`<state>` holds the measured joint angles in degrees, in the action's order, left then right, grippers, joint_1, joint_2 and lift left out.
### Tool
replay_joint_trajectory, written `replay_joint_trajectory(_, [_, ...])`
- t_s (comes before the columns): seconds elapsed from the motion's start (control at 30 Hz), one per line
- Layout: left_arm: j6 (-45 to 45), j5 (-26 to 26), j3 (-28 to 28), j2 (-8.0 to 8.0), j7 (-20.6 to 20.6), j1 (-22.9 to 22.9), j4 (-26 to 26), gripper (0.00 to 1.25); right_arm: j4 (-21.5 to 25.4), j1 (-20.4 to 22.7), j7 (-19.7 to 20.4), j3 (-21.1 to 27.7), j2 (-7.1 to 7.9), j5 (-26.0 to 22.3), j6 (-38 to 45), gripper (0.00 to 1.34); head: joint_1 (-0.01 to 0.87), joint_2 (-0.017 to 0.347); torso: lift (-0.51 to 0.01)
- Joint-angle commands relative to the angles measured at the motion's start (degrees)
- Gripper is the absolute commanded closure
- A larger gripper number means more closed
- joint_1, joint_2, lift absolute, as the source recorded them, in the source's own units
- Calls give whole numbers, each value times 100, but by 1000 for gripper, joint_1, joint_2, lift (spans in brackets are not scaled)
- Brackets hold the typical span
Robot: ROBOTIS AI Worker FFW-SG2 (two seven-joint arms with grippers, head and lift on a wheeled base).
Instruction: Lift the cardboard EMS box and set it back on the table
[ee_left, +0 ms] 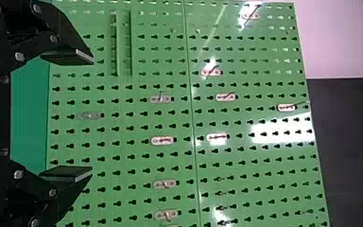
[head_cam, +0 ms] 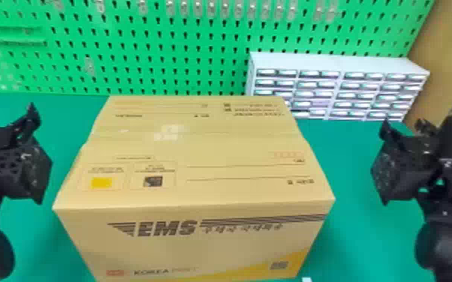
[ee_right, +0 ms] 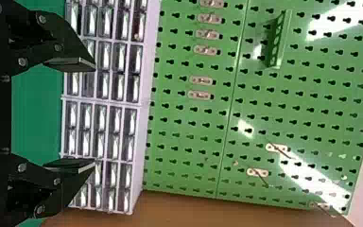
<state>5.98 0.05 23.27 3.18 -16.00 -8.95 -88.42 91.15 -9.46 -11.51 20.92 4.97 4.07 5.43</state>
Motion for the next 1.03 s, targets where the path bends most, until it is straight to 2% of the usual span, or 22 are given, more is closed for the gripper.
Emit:
replay_joint_trajectory(0.0, [0,-14,3,7,0,16,0,427,16,23,0,17,4,23,-7,535,678,-14,-91])
replay_joint_trajectory(0.33, [0,-14,-6,-2,0,25,0,427,16,50,0,-1,39,-38,-51,538,678,-14,-91])
replay_joint_trajectory(0.63, [0,12,-15,7,0,69,0,427,16,-3,0,17,-76,50,-51,539,678,-14,-91])
replay_joint_trajectory(1.0, [0,12,-33,7,0,95,0,427,16,15,0,-53,-23,41,-165,535,678,-14,-91])
